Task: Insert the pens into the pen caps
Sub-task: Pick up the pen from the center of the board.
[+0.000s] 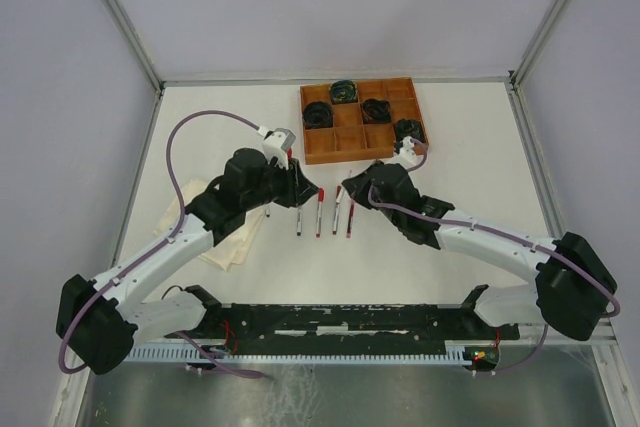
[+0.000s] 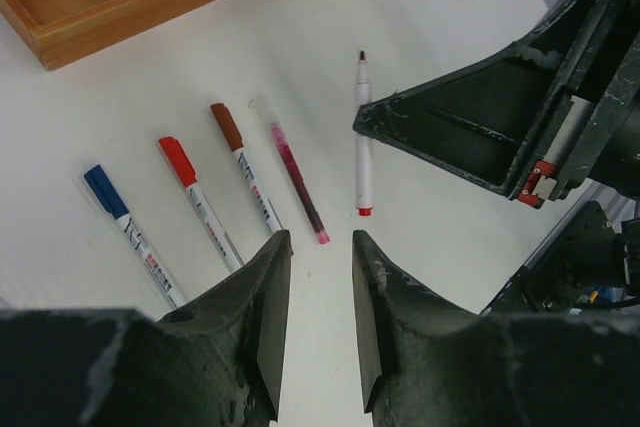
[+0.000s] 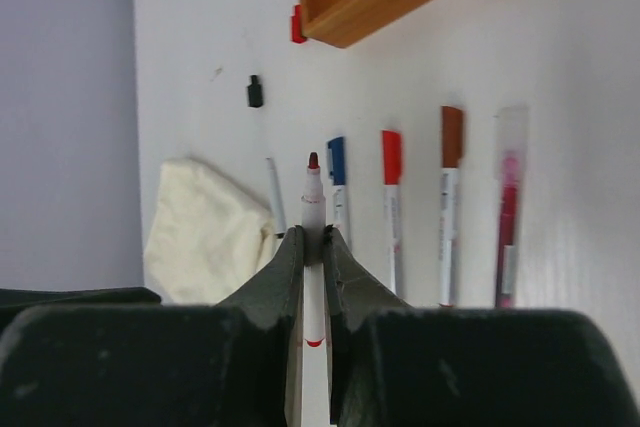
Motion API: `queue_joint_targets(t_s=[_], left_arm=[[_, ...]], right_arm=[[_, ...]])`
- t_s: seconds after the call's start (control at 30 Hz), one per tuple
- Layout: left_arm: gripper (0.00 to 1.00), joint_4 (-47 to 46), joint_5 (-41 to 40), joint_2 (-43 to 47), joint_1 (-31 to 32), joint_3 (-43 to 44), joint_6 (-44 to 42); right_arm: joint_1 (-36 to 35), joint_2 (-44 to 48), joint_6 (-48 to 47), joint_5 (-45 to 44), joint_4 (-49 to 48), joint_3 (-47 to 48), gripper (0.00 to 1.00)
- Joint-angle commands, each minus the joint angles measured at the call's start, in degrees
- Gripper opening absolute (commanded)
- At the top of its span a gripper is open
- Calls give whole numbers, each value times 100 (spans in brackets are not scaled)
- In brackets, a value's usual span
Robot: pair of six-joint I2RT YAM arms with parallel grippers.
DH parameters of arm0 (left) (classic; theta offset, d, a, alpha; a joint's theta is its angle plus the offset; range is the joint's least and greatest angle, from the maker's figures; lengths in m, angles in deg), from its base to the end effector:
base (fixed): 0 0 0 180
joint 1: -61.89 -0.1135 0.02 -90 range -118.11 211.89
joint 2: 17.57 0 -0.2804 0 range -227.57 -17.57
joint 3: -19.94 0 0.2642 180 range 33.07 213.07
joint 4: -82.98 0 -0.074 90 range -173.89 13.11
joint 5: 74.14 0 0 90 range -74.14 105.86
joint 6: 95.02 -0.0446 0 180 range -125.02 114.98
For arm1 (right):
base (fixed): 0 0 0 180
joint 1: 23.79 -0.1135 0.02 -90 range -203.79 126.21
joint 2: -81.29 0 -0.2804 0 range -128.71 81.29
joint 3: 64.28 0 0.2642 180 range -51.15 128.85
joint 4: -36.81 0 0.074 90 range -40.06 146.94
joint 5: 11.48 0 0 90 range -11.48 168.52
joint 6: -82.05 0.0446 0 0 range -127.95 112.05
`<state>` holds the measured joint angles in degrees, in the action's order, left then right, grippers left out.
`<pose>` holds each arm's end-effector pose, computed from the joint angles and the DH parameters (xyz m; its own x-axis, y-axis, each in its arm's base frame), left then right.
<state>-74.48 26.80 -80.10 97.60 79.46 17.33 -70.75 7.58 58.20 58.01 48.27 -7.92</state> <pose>0.2068 -0.1591 0.2976 -0.5947 -0.0323 -0.8033 0.5254 0.7406 -0.4188 0.2127 0.2049 0.2481 -0.5674 0.6475 -0.5087 0.1087 0.6713 0.7331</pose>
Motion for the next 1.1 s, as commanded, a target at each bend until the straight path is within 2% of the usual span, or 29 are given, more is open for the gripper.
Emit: queue_joint_targets(t_s=[0.0, 0.23, 0.67, 1.07], left_arm=[[38, -483, 339, 162, -28, -8, -110], [41, -500, 360, 185, -28, -22, -90], [43, -435, 295, 203, -28, -1, -141], [30, -385, 207, 193, -28, 10, -161]], right_arm=[[-121, -204, -131, 264, -1108, 494, 13], [-265, -444, -114, 715, -1483, 761, 13], [-392, -512, -70, 1226, -2035, 687, 13], [-458, -546, -283, 1390, -2109, 576, 13]])
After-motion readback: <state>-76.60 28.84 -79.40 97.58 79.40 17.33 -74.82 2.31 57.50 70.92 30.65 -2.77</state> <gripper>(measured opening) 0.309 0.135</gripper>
